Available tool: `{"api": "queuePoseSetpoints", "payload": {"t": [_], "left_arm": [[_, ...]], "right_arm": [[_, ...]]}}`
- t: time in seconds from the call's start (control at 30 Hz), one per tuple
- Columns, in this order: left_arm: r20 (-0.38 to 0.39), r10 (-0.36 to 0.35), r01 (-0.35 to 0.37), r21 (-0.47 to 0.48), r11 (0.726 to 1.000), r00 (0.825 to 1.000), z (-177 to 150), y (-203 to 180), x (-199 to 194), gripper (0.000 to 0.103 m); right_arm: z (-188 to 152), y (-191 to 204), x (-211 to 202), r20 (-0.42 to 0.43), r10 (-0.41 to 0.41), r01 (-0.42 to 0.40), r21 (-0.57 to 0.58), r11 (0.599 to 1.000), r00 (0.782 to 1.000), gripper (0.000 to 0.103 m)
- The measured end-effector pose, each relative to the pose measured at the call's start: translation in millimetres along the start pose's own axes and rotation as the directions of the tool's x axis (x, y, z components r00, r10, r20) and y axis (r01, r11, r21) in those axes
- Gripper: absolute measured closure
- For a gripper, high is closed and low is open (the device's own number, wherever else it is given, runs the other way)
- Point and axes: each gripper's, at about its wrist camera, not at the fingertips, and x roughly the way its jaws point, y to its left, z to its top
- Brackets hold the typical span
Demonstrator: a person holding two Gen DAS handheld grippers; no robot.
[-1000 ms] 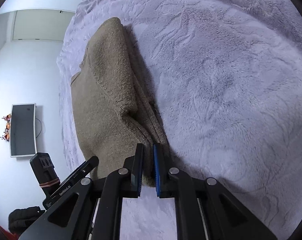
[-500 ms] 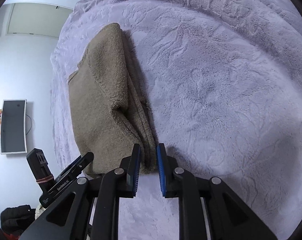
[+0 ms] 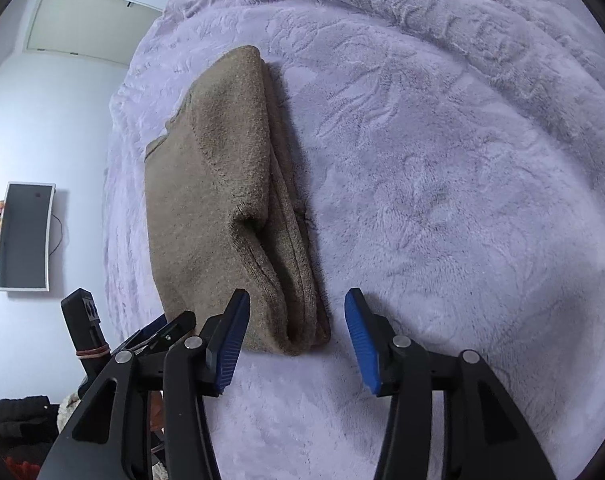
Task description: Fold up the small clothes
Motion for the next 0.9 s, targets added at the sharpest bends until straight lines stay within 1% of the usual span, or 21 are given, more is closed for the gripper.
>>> {"api": "queuePoseSetpoints", "payload": {"t": [0.13,0.3,0.43,0.53,0.57,0.63,0.7,0.77,0.83,0.87,0.9], "left_arm": [[-0.005,-0.015,0.015,0.002,1.0,1.0,0,2,-1,0.001],[0.045,-0.033,0.033,0.015,0.999,0.998,1,6,-19,0.001],[0.051,-0.073,0.074,-0.024,0.997,0.996,7,13,-25,0.001],[0.047,-0.096,0.098,-0.045,0.994,0.994,14,15,-22,0.001],[0.048,-0.117,0.119,-0.052,0.992,0.992,17,16,-22,0.001],[0.051,-0.167,0.17,-0.06,0.984,0.985,22,13,-20,0.001],[0.056,-0.218,0.221,-0.053,0.974,0.974,29,13,-19,0.001],[0.049,-0.263,0.264,-0.032,0.964,0.964,38,12,-14,0.001],[0.039,-0.287,0.288,-0.031,0.957,0.957,49,12,-4,0.001],[0.035,-0.301,0.302,-0.033,0.953,0.953,54,10,0,0.001],[0.028,-0.327,0.328,-0.037,0.944,0.945,58,11,4,0.001]], "right_arm": [[12,9,-2,0.029,0.007,-0.005,-0.051,0.999,1.0,0.048],[44,15,5,0.037,0.031,-0.028,-0.075,0.997,0.999,0.048],[59,17,11,0.026,0.066,-0.064,-0.07,0.996,0.997,0.048],[61,15,16,0.006,0.063,-0.062,-0.069,0.996,0.998,0.048],[62,14,18,-0.001,0.06,-0.06,-0.069,0.996,0.998,0.046],[66,12,21,-0.015,0.063,-0.064,-0.075,0.995,0.998,0.04],[73,9,24,-0.029,0.081,-0.084,-0.078,0.993,0.996,0.039],[82,6,27,-0.042,0.117,-0.12,-0.078,0.99,0.992,0.039],[95,3,33,-0.061,0.143,-0.147,-0.076,0.986,0.988,0.039],[100,2,36,-0.072,0.161,-0.166,-0.075,0.983,0.984,0.039],[107,2,41,-0.091,0.189,-0.196,-0.075,0.978,0.978,0.039]]}}
